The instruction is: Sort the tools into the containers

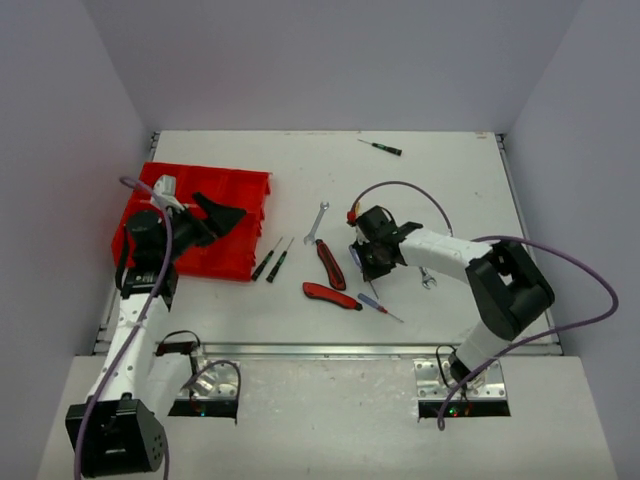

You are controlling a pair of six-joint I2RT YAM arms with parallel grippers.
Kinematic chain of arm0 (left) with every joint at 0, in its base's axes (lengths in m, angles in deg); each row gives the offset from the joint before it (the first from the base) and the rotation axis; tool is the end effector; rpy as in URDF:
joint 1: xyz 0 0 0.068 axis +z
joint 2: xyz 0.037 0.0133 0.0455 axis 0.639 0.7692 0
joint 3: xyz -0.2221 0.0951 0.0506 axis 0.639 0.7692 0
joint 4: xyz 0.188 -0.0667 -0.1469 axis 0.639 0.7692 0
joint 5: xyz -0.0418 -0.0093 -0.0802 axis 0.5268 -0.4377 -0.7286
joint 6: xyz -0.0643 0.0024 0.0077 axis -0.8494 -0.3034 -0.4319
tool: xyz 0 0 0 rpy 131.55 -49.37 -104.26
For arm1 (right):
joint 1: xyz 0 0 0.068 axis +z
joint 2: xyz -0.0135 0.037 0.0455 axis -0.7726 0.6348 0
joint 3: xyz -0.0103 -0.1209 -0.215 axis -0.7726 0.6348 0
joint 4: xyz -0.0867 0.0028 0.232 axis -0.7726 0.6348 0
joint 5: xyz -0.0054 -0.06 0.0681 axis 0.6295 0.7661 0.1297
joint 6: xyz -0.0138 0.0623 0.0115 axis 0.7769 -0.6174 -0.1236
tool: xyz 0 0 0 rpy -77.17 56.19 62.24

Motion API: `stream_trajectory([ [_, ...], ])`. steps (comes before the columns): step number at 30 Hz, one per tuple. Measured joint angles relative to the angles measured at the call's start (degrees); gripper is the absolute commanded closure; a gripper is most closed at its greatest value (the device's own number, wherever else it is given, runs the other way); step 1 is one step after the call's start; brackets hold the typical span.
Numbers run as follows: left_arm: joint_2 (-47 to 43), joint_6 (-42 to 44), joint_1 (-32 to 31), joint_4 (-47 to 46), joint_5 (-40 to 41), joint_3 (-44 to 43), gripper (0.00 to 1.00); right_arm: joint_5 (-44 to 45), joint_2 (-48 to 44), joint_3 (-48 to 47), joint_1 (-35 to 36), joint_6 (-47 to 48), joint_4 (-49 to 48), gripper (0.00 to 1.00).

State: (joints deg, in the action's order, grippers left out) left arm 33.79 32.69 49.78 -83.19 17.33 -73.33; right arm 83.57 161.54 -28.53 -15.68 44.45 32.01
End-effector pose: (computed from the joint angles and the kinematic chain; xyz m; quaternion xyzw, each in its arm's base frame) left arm 0.2079 0.0086 0.2620 -0.1325 0.7639 -0.3547 0.5226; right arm 0.2464 0.1712 0.1143 -0.1268 0.9727 0.0840 0.1755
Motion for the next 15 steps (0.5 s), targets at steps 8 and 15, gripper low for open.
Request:
stream_trajectory([
  [8,5.04,-3.02,-23.35,-7.1,4.04,0.79,0.0,-5.54,-17.75,2.04,0.55,-0.73,-3.11,1.0],
  [15,14.64,-8.65,-37.47,-17.96,7.06,0.29,0.07,-22.69,-32.1,10.12,0.74,-4.68,-13.63,1.0],
])
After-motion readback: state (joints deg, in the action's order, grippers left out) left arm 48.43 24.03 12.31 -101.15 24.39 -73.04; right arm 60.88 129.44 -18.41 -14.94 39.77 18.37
